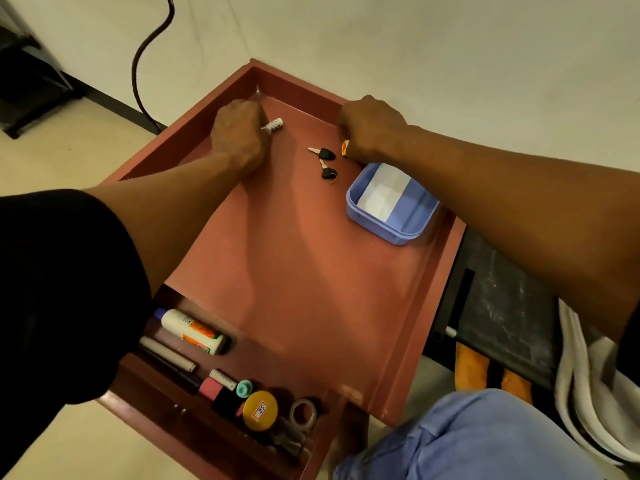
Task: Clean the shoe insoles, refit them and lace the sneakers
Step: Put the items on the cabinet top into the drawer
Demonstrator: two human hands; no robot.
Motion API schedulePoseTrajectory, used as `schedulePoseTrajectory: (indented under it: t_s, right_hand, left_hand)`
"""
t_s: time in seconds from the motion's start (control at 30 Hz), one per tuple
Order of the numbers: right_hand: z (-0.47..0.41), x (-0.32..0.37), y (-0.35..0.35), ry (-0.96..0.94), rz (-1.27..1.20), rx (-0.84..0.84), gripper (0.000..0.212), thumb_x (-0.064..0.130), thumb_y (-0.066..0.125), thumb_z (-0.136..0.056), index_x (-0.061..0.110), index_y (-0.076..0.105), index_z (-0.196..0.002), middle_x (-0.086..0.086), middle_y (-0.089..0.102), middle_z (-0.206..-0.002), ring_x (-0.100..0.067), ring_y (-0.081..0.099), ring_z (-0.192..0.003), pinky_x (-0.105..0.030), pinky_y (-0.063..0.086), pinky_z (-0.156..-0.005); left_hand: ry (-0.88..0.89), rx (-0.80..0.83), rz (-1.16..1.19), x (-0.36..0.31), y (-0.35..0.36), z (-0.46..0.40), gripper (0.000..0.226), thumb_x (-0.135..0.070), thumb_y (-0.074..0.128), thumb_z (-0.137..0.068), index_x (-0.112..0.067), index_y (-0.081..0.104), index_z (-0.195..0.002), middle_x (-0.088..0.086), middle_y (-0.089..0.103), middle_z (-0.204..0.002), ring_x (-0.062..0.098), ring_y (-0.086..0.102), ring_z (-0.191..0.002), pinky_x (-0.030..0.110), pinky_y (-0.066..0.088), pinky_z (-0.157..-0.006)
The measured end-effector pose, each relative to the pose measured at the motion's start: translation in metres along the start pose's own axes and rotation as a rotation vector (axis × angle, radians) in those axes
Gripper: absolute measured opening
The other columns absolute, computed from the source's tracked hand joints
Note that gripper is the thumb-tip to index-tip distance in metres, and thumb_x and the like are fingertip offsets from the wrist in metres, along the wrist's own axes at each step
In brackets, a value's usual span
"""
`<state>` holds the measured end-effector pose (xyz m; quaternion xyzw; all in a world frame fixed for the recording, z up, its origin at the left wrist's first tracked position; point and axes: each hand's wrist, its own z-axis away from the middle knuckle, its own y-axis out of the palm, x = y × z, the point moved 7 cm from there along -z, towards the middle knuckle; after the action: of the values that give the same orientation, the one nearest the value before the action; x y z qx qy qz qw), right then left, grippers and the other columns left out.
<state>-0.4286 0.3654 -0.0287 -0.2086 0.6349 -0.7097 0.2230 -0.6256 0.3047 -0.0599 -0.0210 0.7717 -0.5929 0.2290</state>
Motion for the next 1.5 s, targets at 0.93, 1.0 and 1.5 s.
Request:
schedulePoseTrajectory:
  t_s: [0.93,1.0,1.5]
  right_hand:
    - [0.253,0.198,0.010,-0.113,-0.715,0.288,0.024,0.025,0.079,-0.081,0.021,0.066,-0.101,0.003,0.066,-0.094,-0.016,0.065,-0.084,-0.040,0.060,-0.076]
    - [0.270,0.212,0.032,-0.123,-0.548,0.410,0.022,0.022,0.074,-0.085,0.016,0.064,-0.104,-0.003,0.066,-0.099,-0.022,0.065,-0.088,-0.036,0.059,-0.073]
    - [0.276,0.223,0.139,-0.180,-0.160,0.562,0.044,0.000,0.069,-0.085,0.004,0.054,-0.126,-0.018,0.059,-0.120,-0.037,0.063,-0.109,-0.038,0.052,-0.075]
  left_hand:
    - [0.344,0.568,0.174,0.084,-0.081,0.293,0.021,-0.011,0.075,-0.089,-0.026,0.071,-0.104,-0.016,0.065,-0.096,-0.001,0.061,-0.084,0.023,0.053,-0.067]
    - [0.328,0.679,0.085,0.085,-0.064,0.300,0.024,-0.006,0.072,-0.089,-0.023,0.071,-0.105,-0.015,0.064,-0.096,-0.004,0.061,-0.082,0.016,0.051,-0.066]
    - [0.632,0.767,-0.447,0.071,0.034,0.326,0.035,-0.023,0.071,-0.090,-0.022,0.063,-0.124,-0.003,0.066,-0.121,0.017,0.066,-0.106,0.028,0.055,-0.092]
